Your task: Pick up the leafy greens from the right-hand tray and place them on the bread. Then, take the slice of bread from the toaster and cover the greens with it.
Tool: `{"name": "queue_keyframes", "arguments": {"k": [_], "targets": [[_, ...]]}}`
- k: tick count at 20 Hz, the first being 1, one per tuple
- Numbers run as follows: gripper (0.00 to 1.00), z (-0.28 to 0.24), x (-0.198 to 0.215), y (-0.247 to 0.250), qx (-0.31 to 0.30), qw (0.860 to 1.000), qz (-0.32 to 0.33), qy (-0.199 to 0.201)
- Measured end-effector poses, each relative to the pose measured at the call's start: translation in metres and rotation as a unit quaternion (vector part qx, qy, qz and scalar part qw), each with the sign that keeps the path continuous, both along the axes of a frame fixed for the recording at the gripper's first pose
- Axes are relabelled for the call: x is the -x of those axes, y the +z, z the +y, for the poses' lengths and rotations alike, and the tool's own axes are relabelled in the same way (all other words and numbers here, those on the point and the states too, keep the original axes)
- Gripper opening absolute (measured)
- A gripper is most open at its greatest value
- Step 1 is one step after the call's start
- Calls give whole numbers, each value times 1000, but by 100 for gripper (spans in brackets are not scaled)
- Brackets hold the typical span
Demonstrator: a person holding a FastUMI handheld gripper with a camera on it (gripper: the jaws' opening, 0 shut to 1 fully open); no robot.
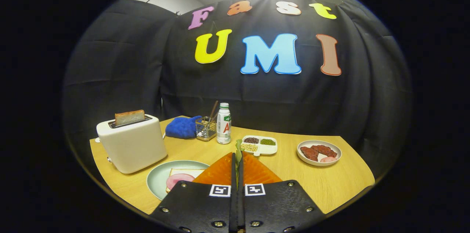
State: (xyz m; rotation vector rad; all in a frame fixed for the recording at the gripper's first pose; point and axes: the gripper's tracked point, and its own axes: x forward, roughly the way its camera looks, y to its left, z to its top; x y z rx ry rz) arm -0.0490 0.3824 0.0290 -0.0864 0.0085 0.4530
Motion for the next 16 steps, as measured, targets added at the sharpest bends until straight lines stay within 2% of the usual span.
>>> {"name": "queue_keyframes", "arguments": {"k": [11,16], "targets": [[0,91,19,-10,1,996,18,87],[0,117,19,-34,2,992,47,115]]}}
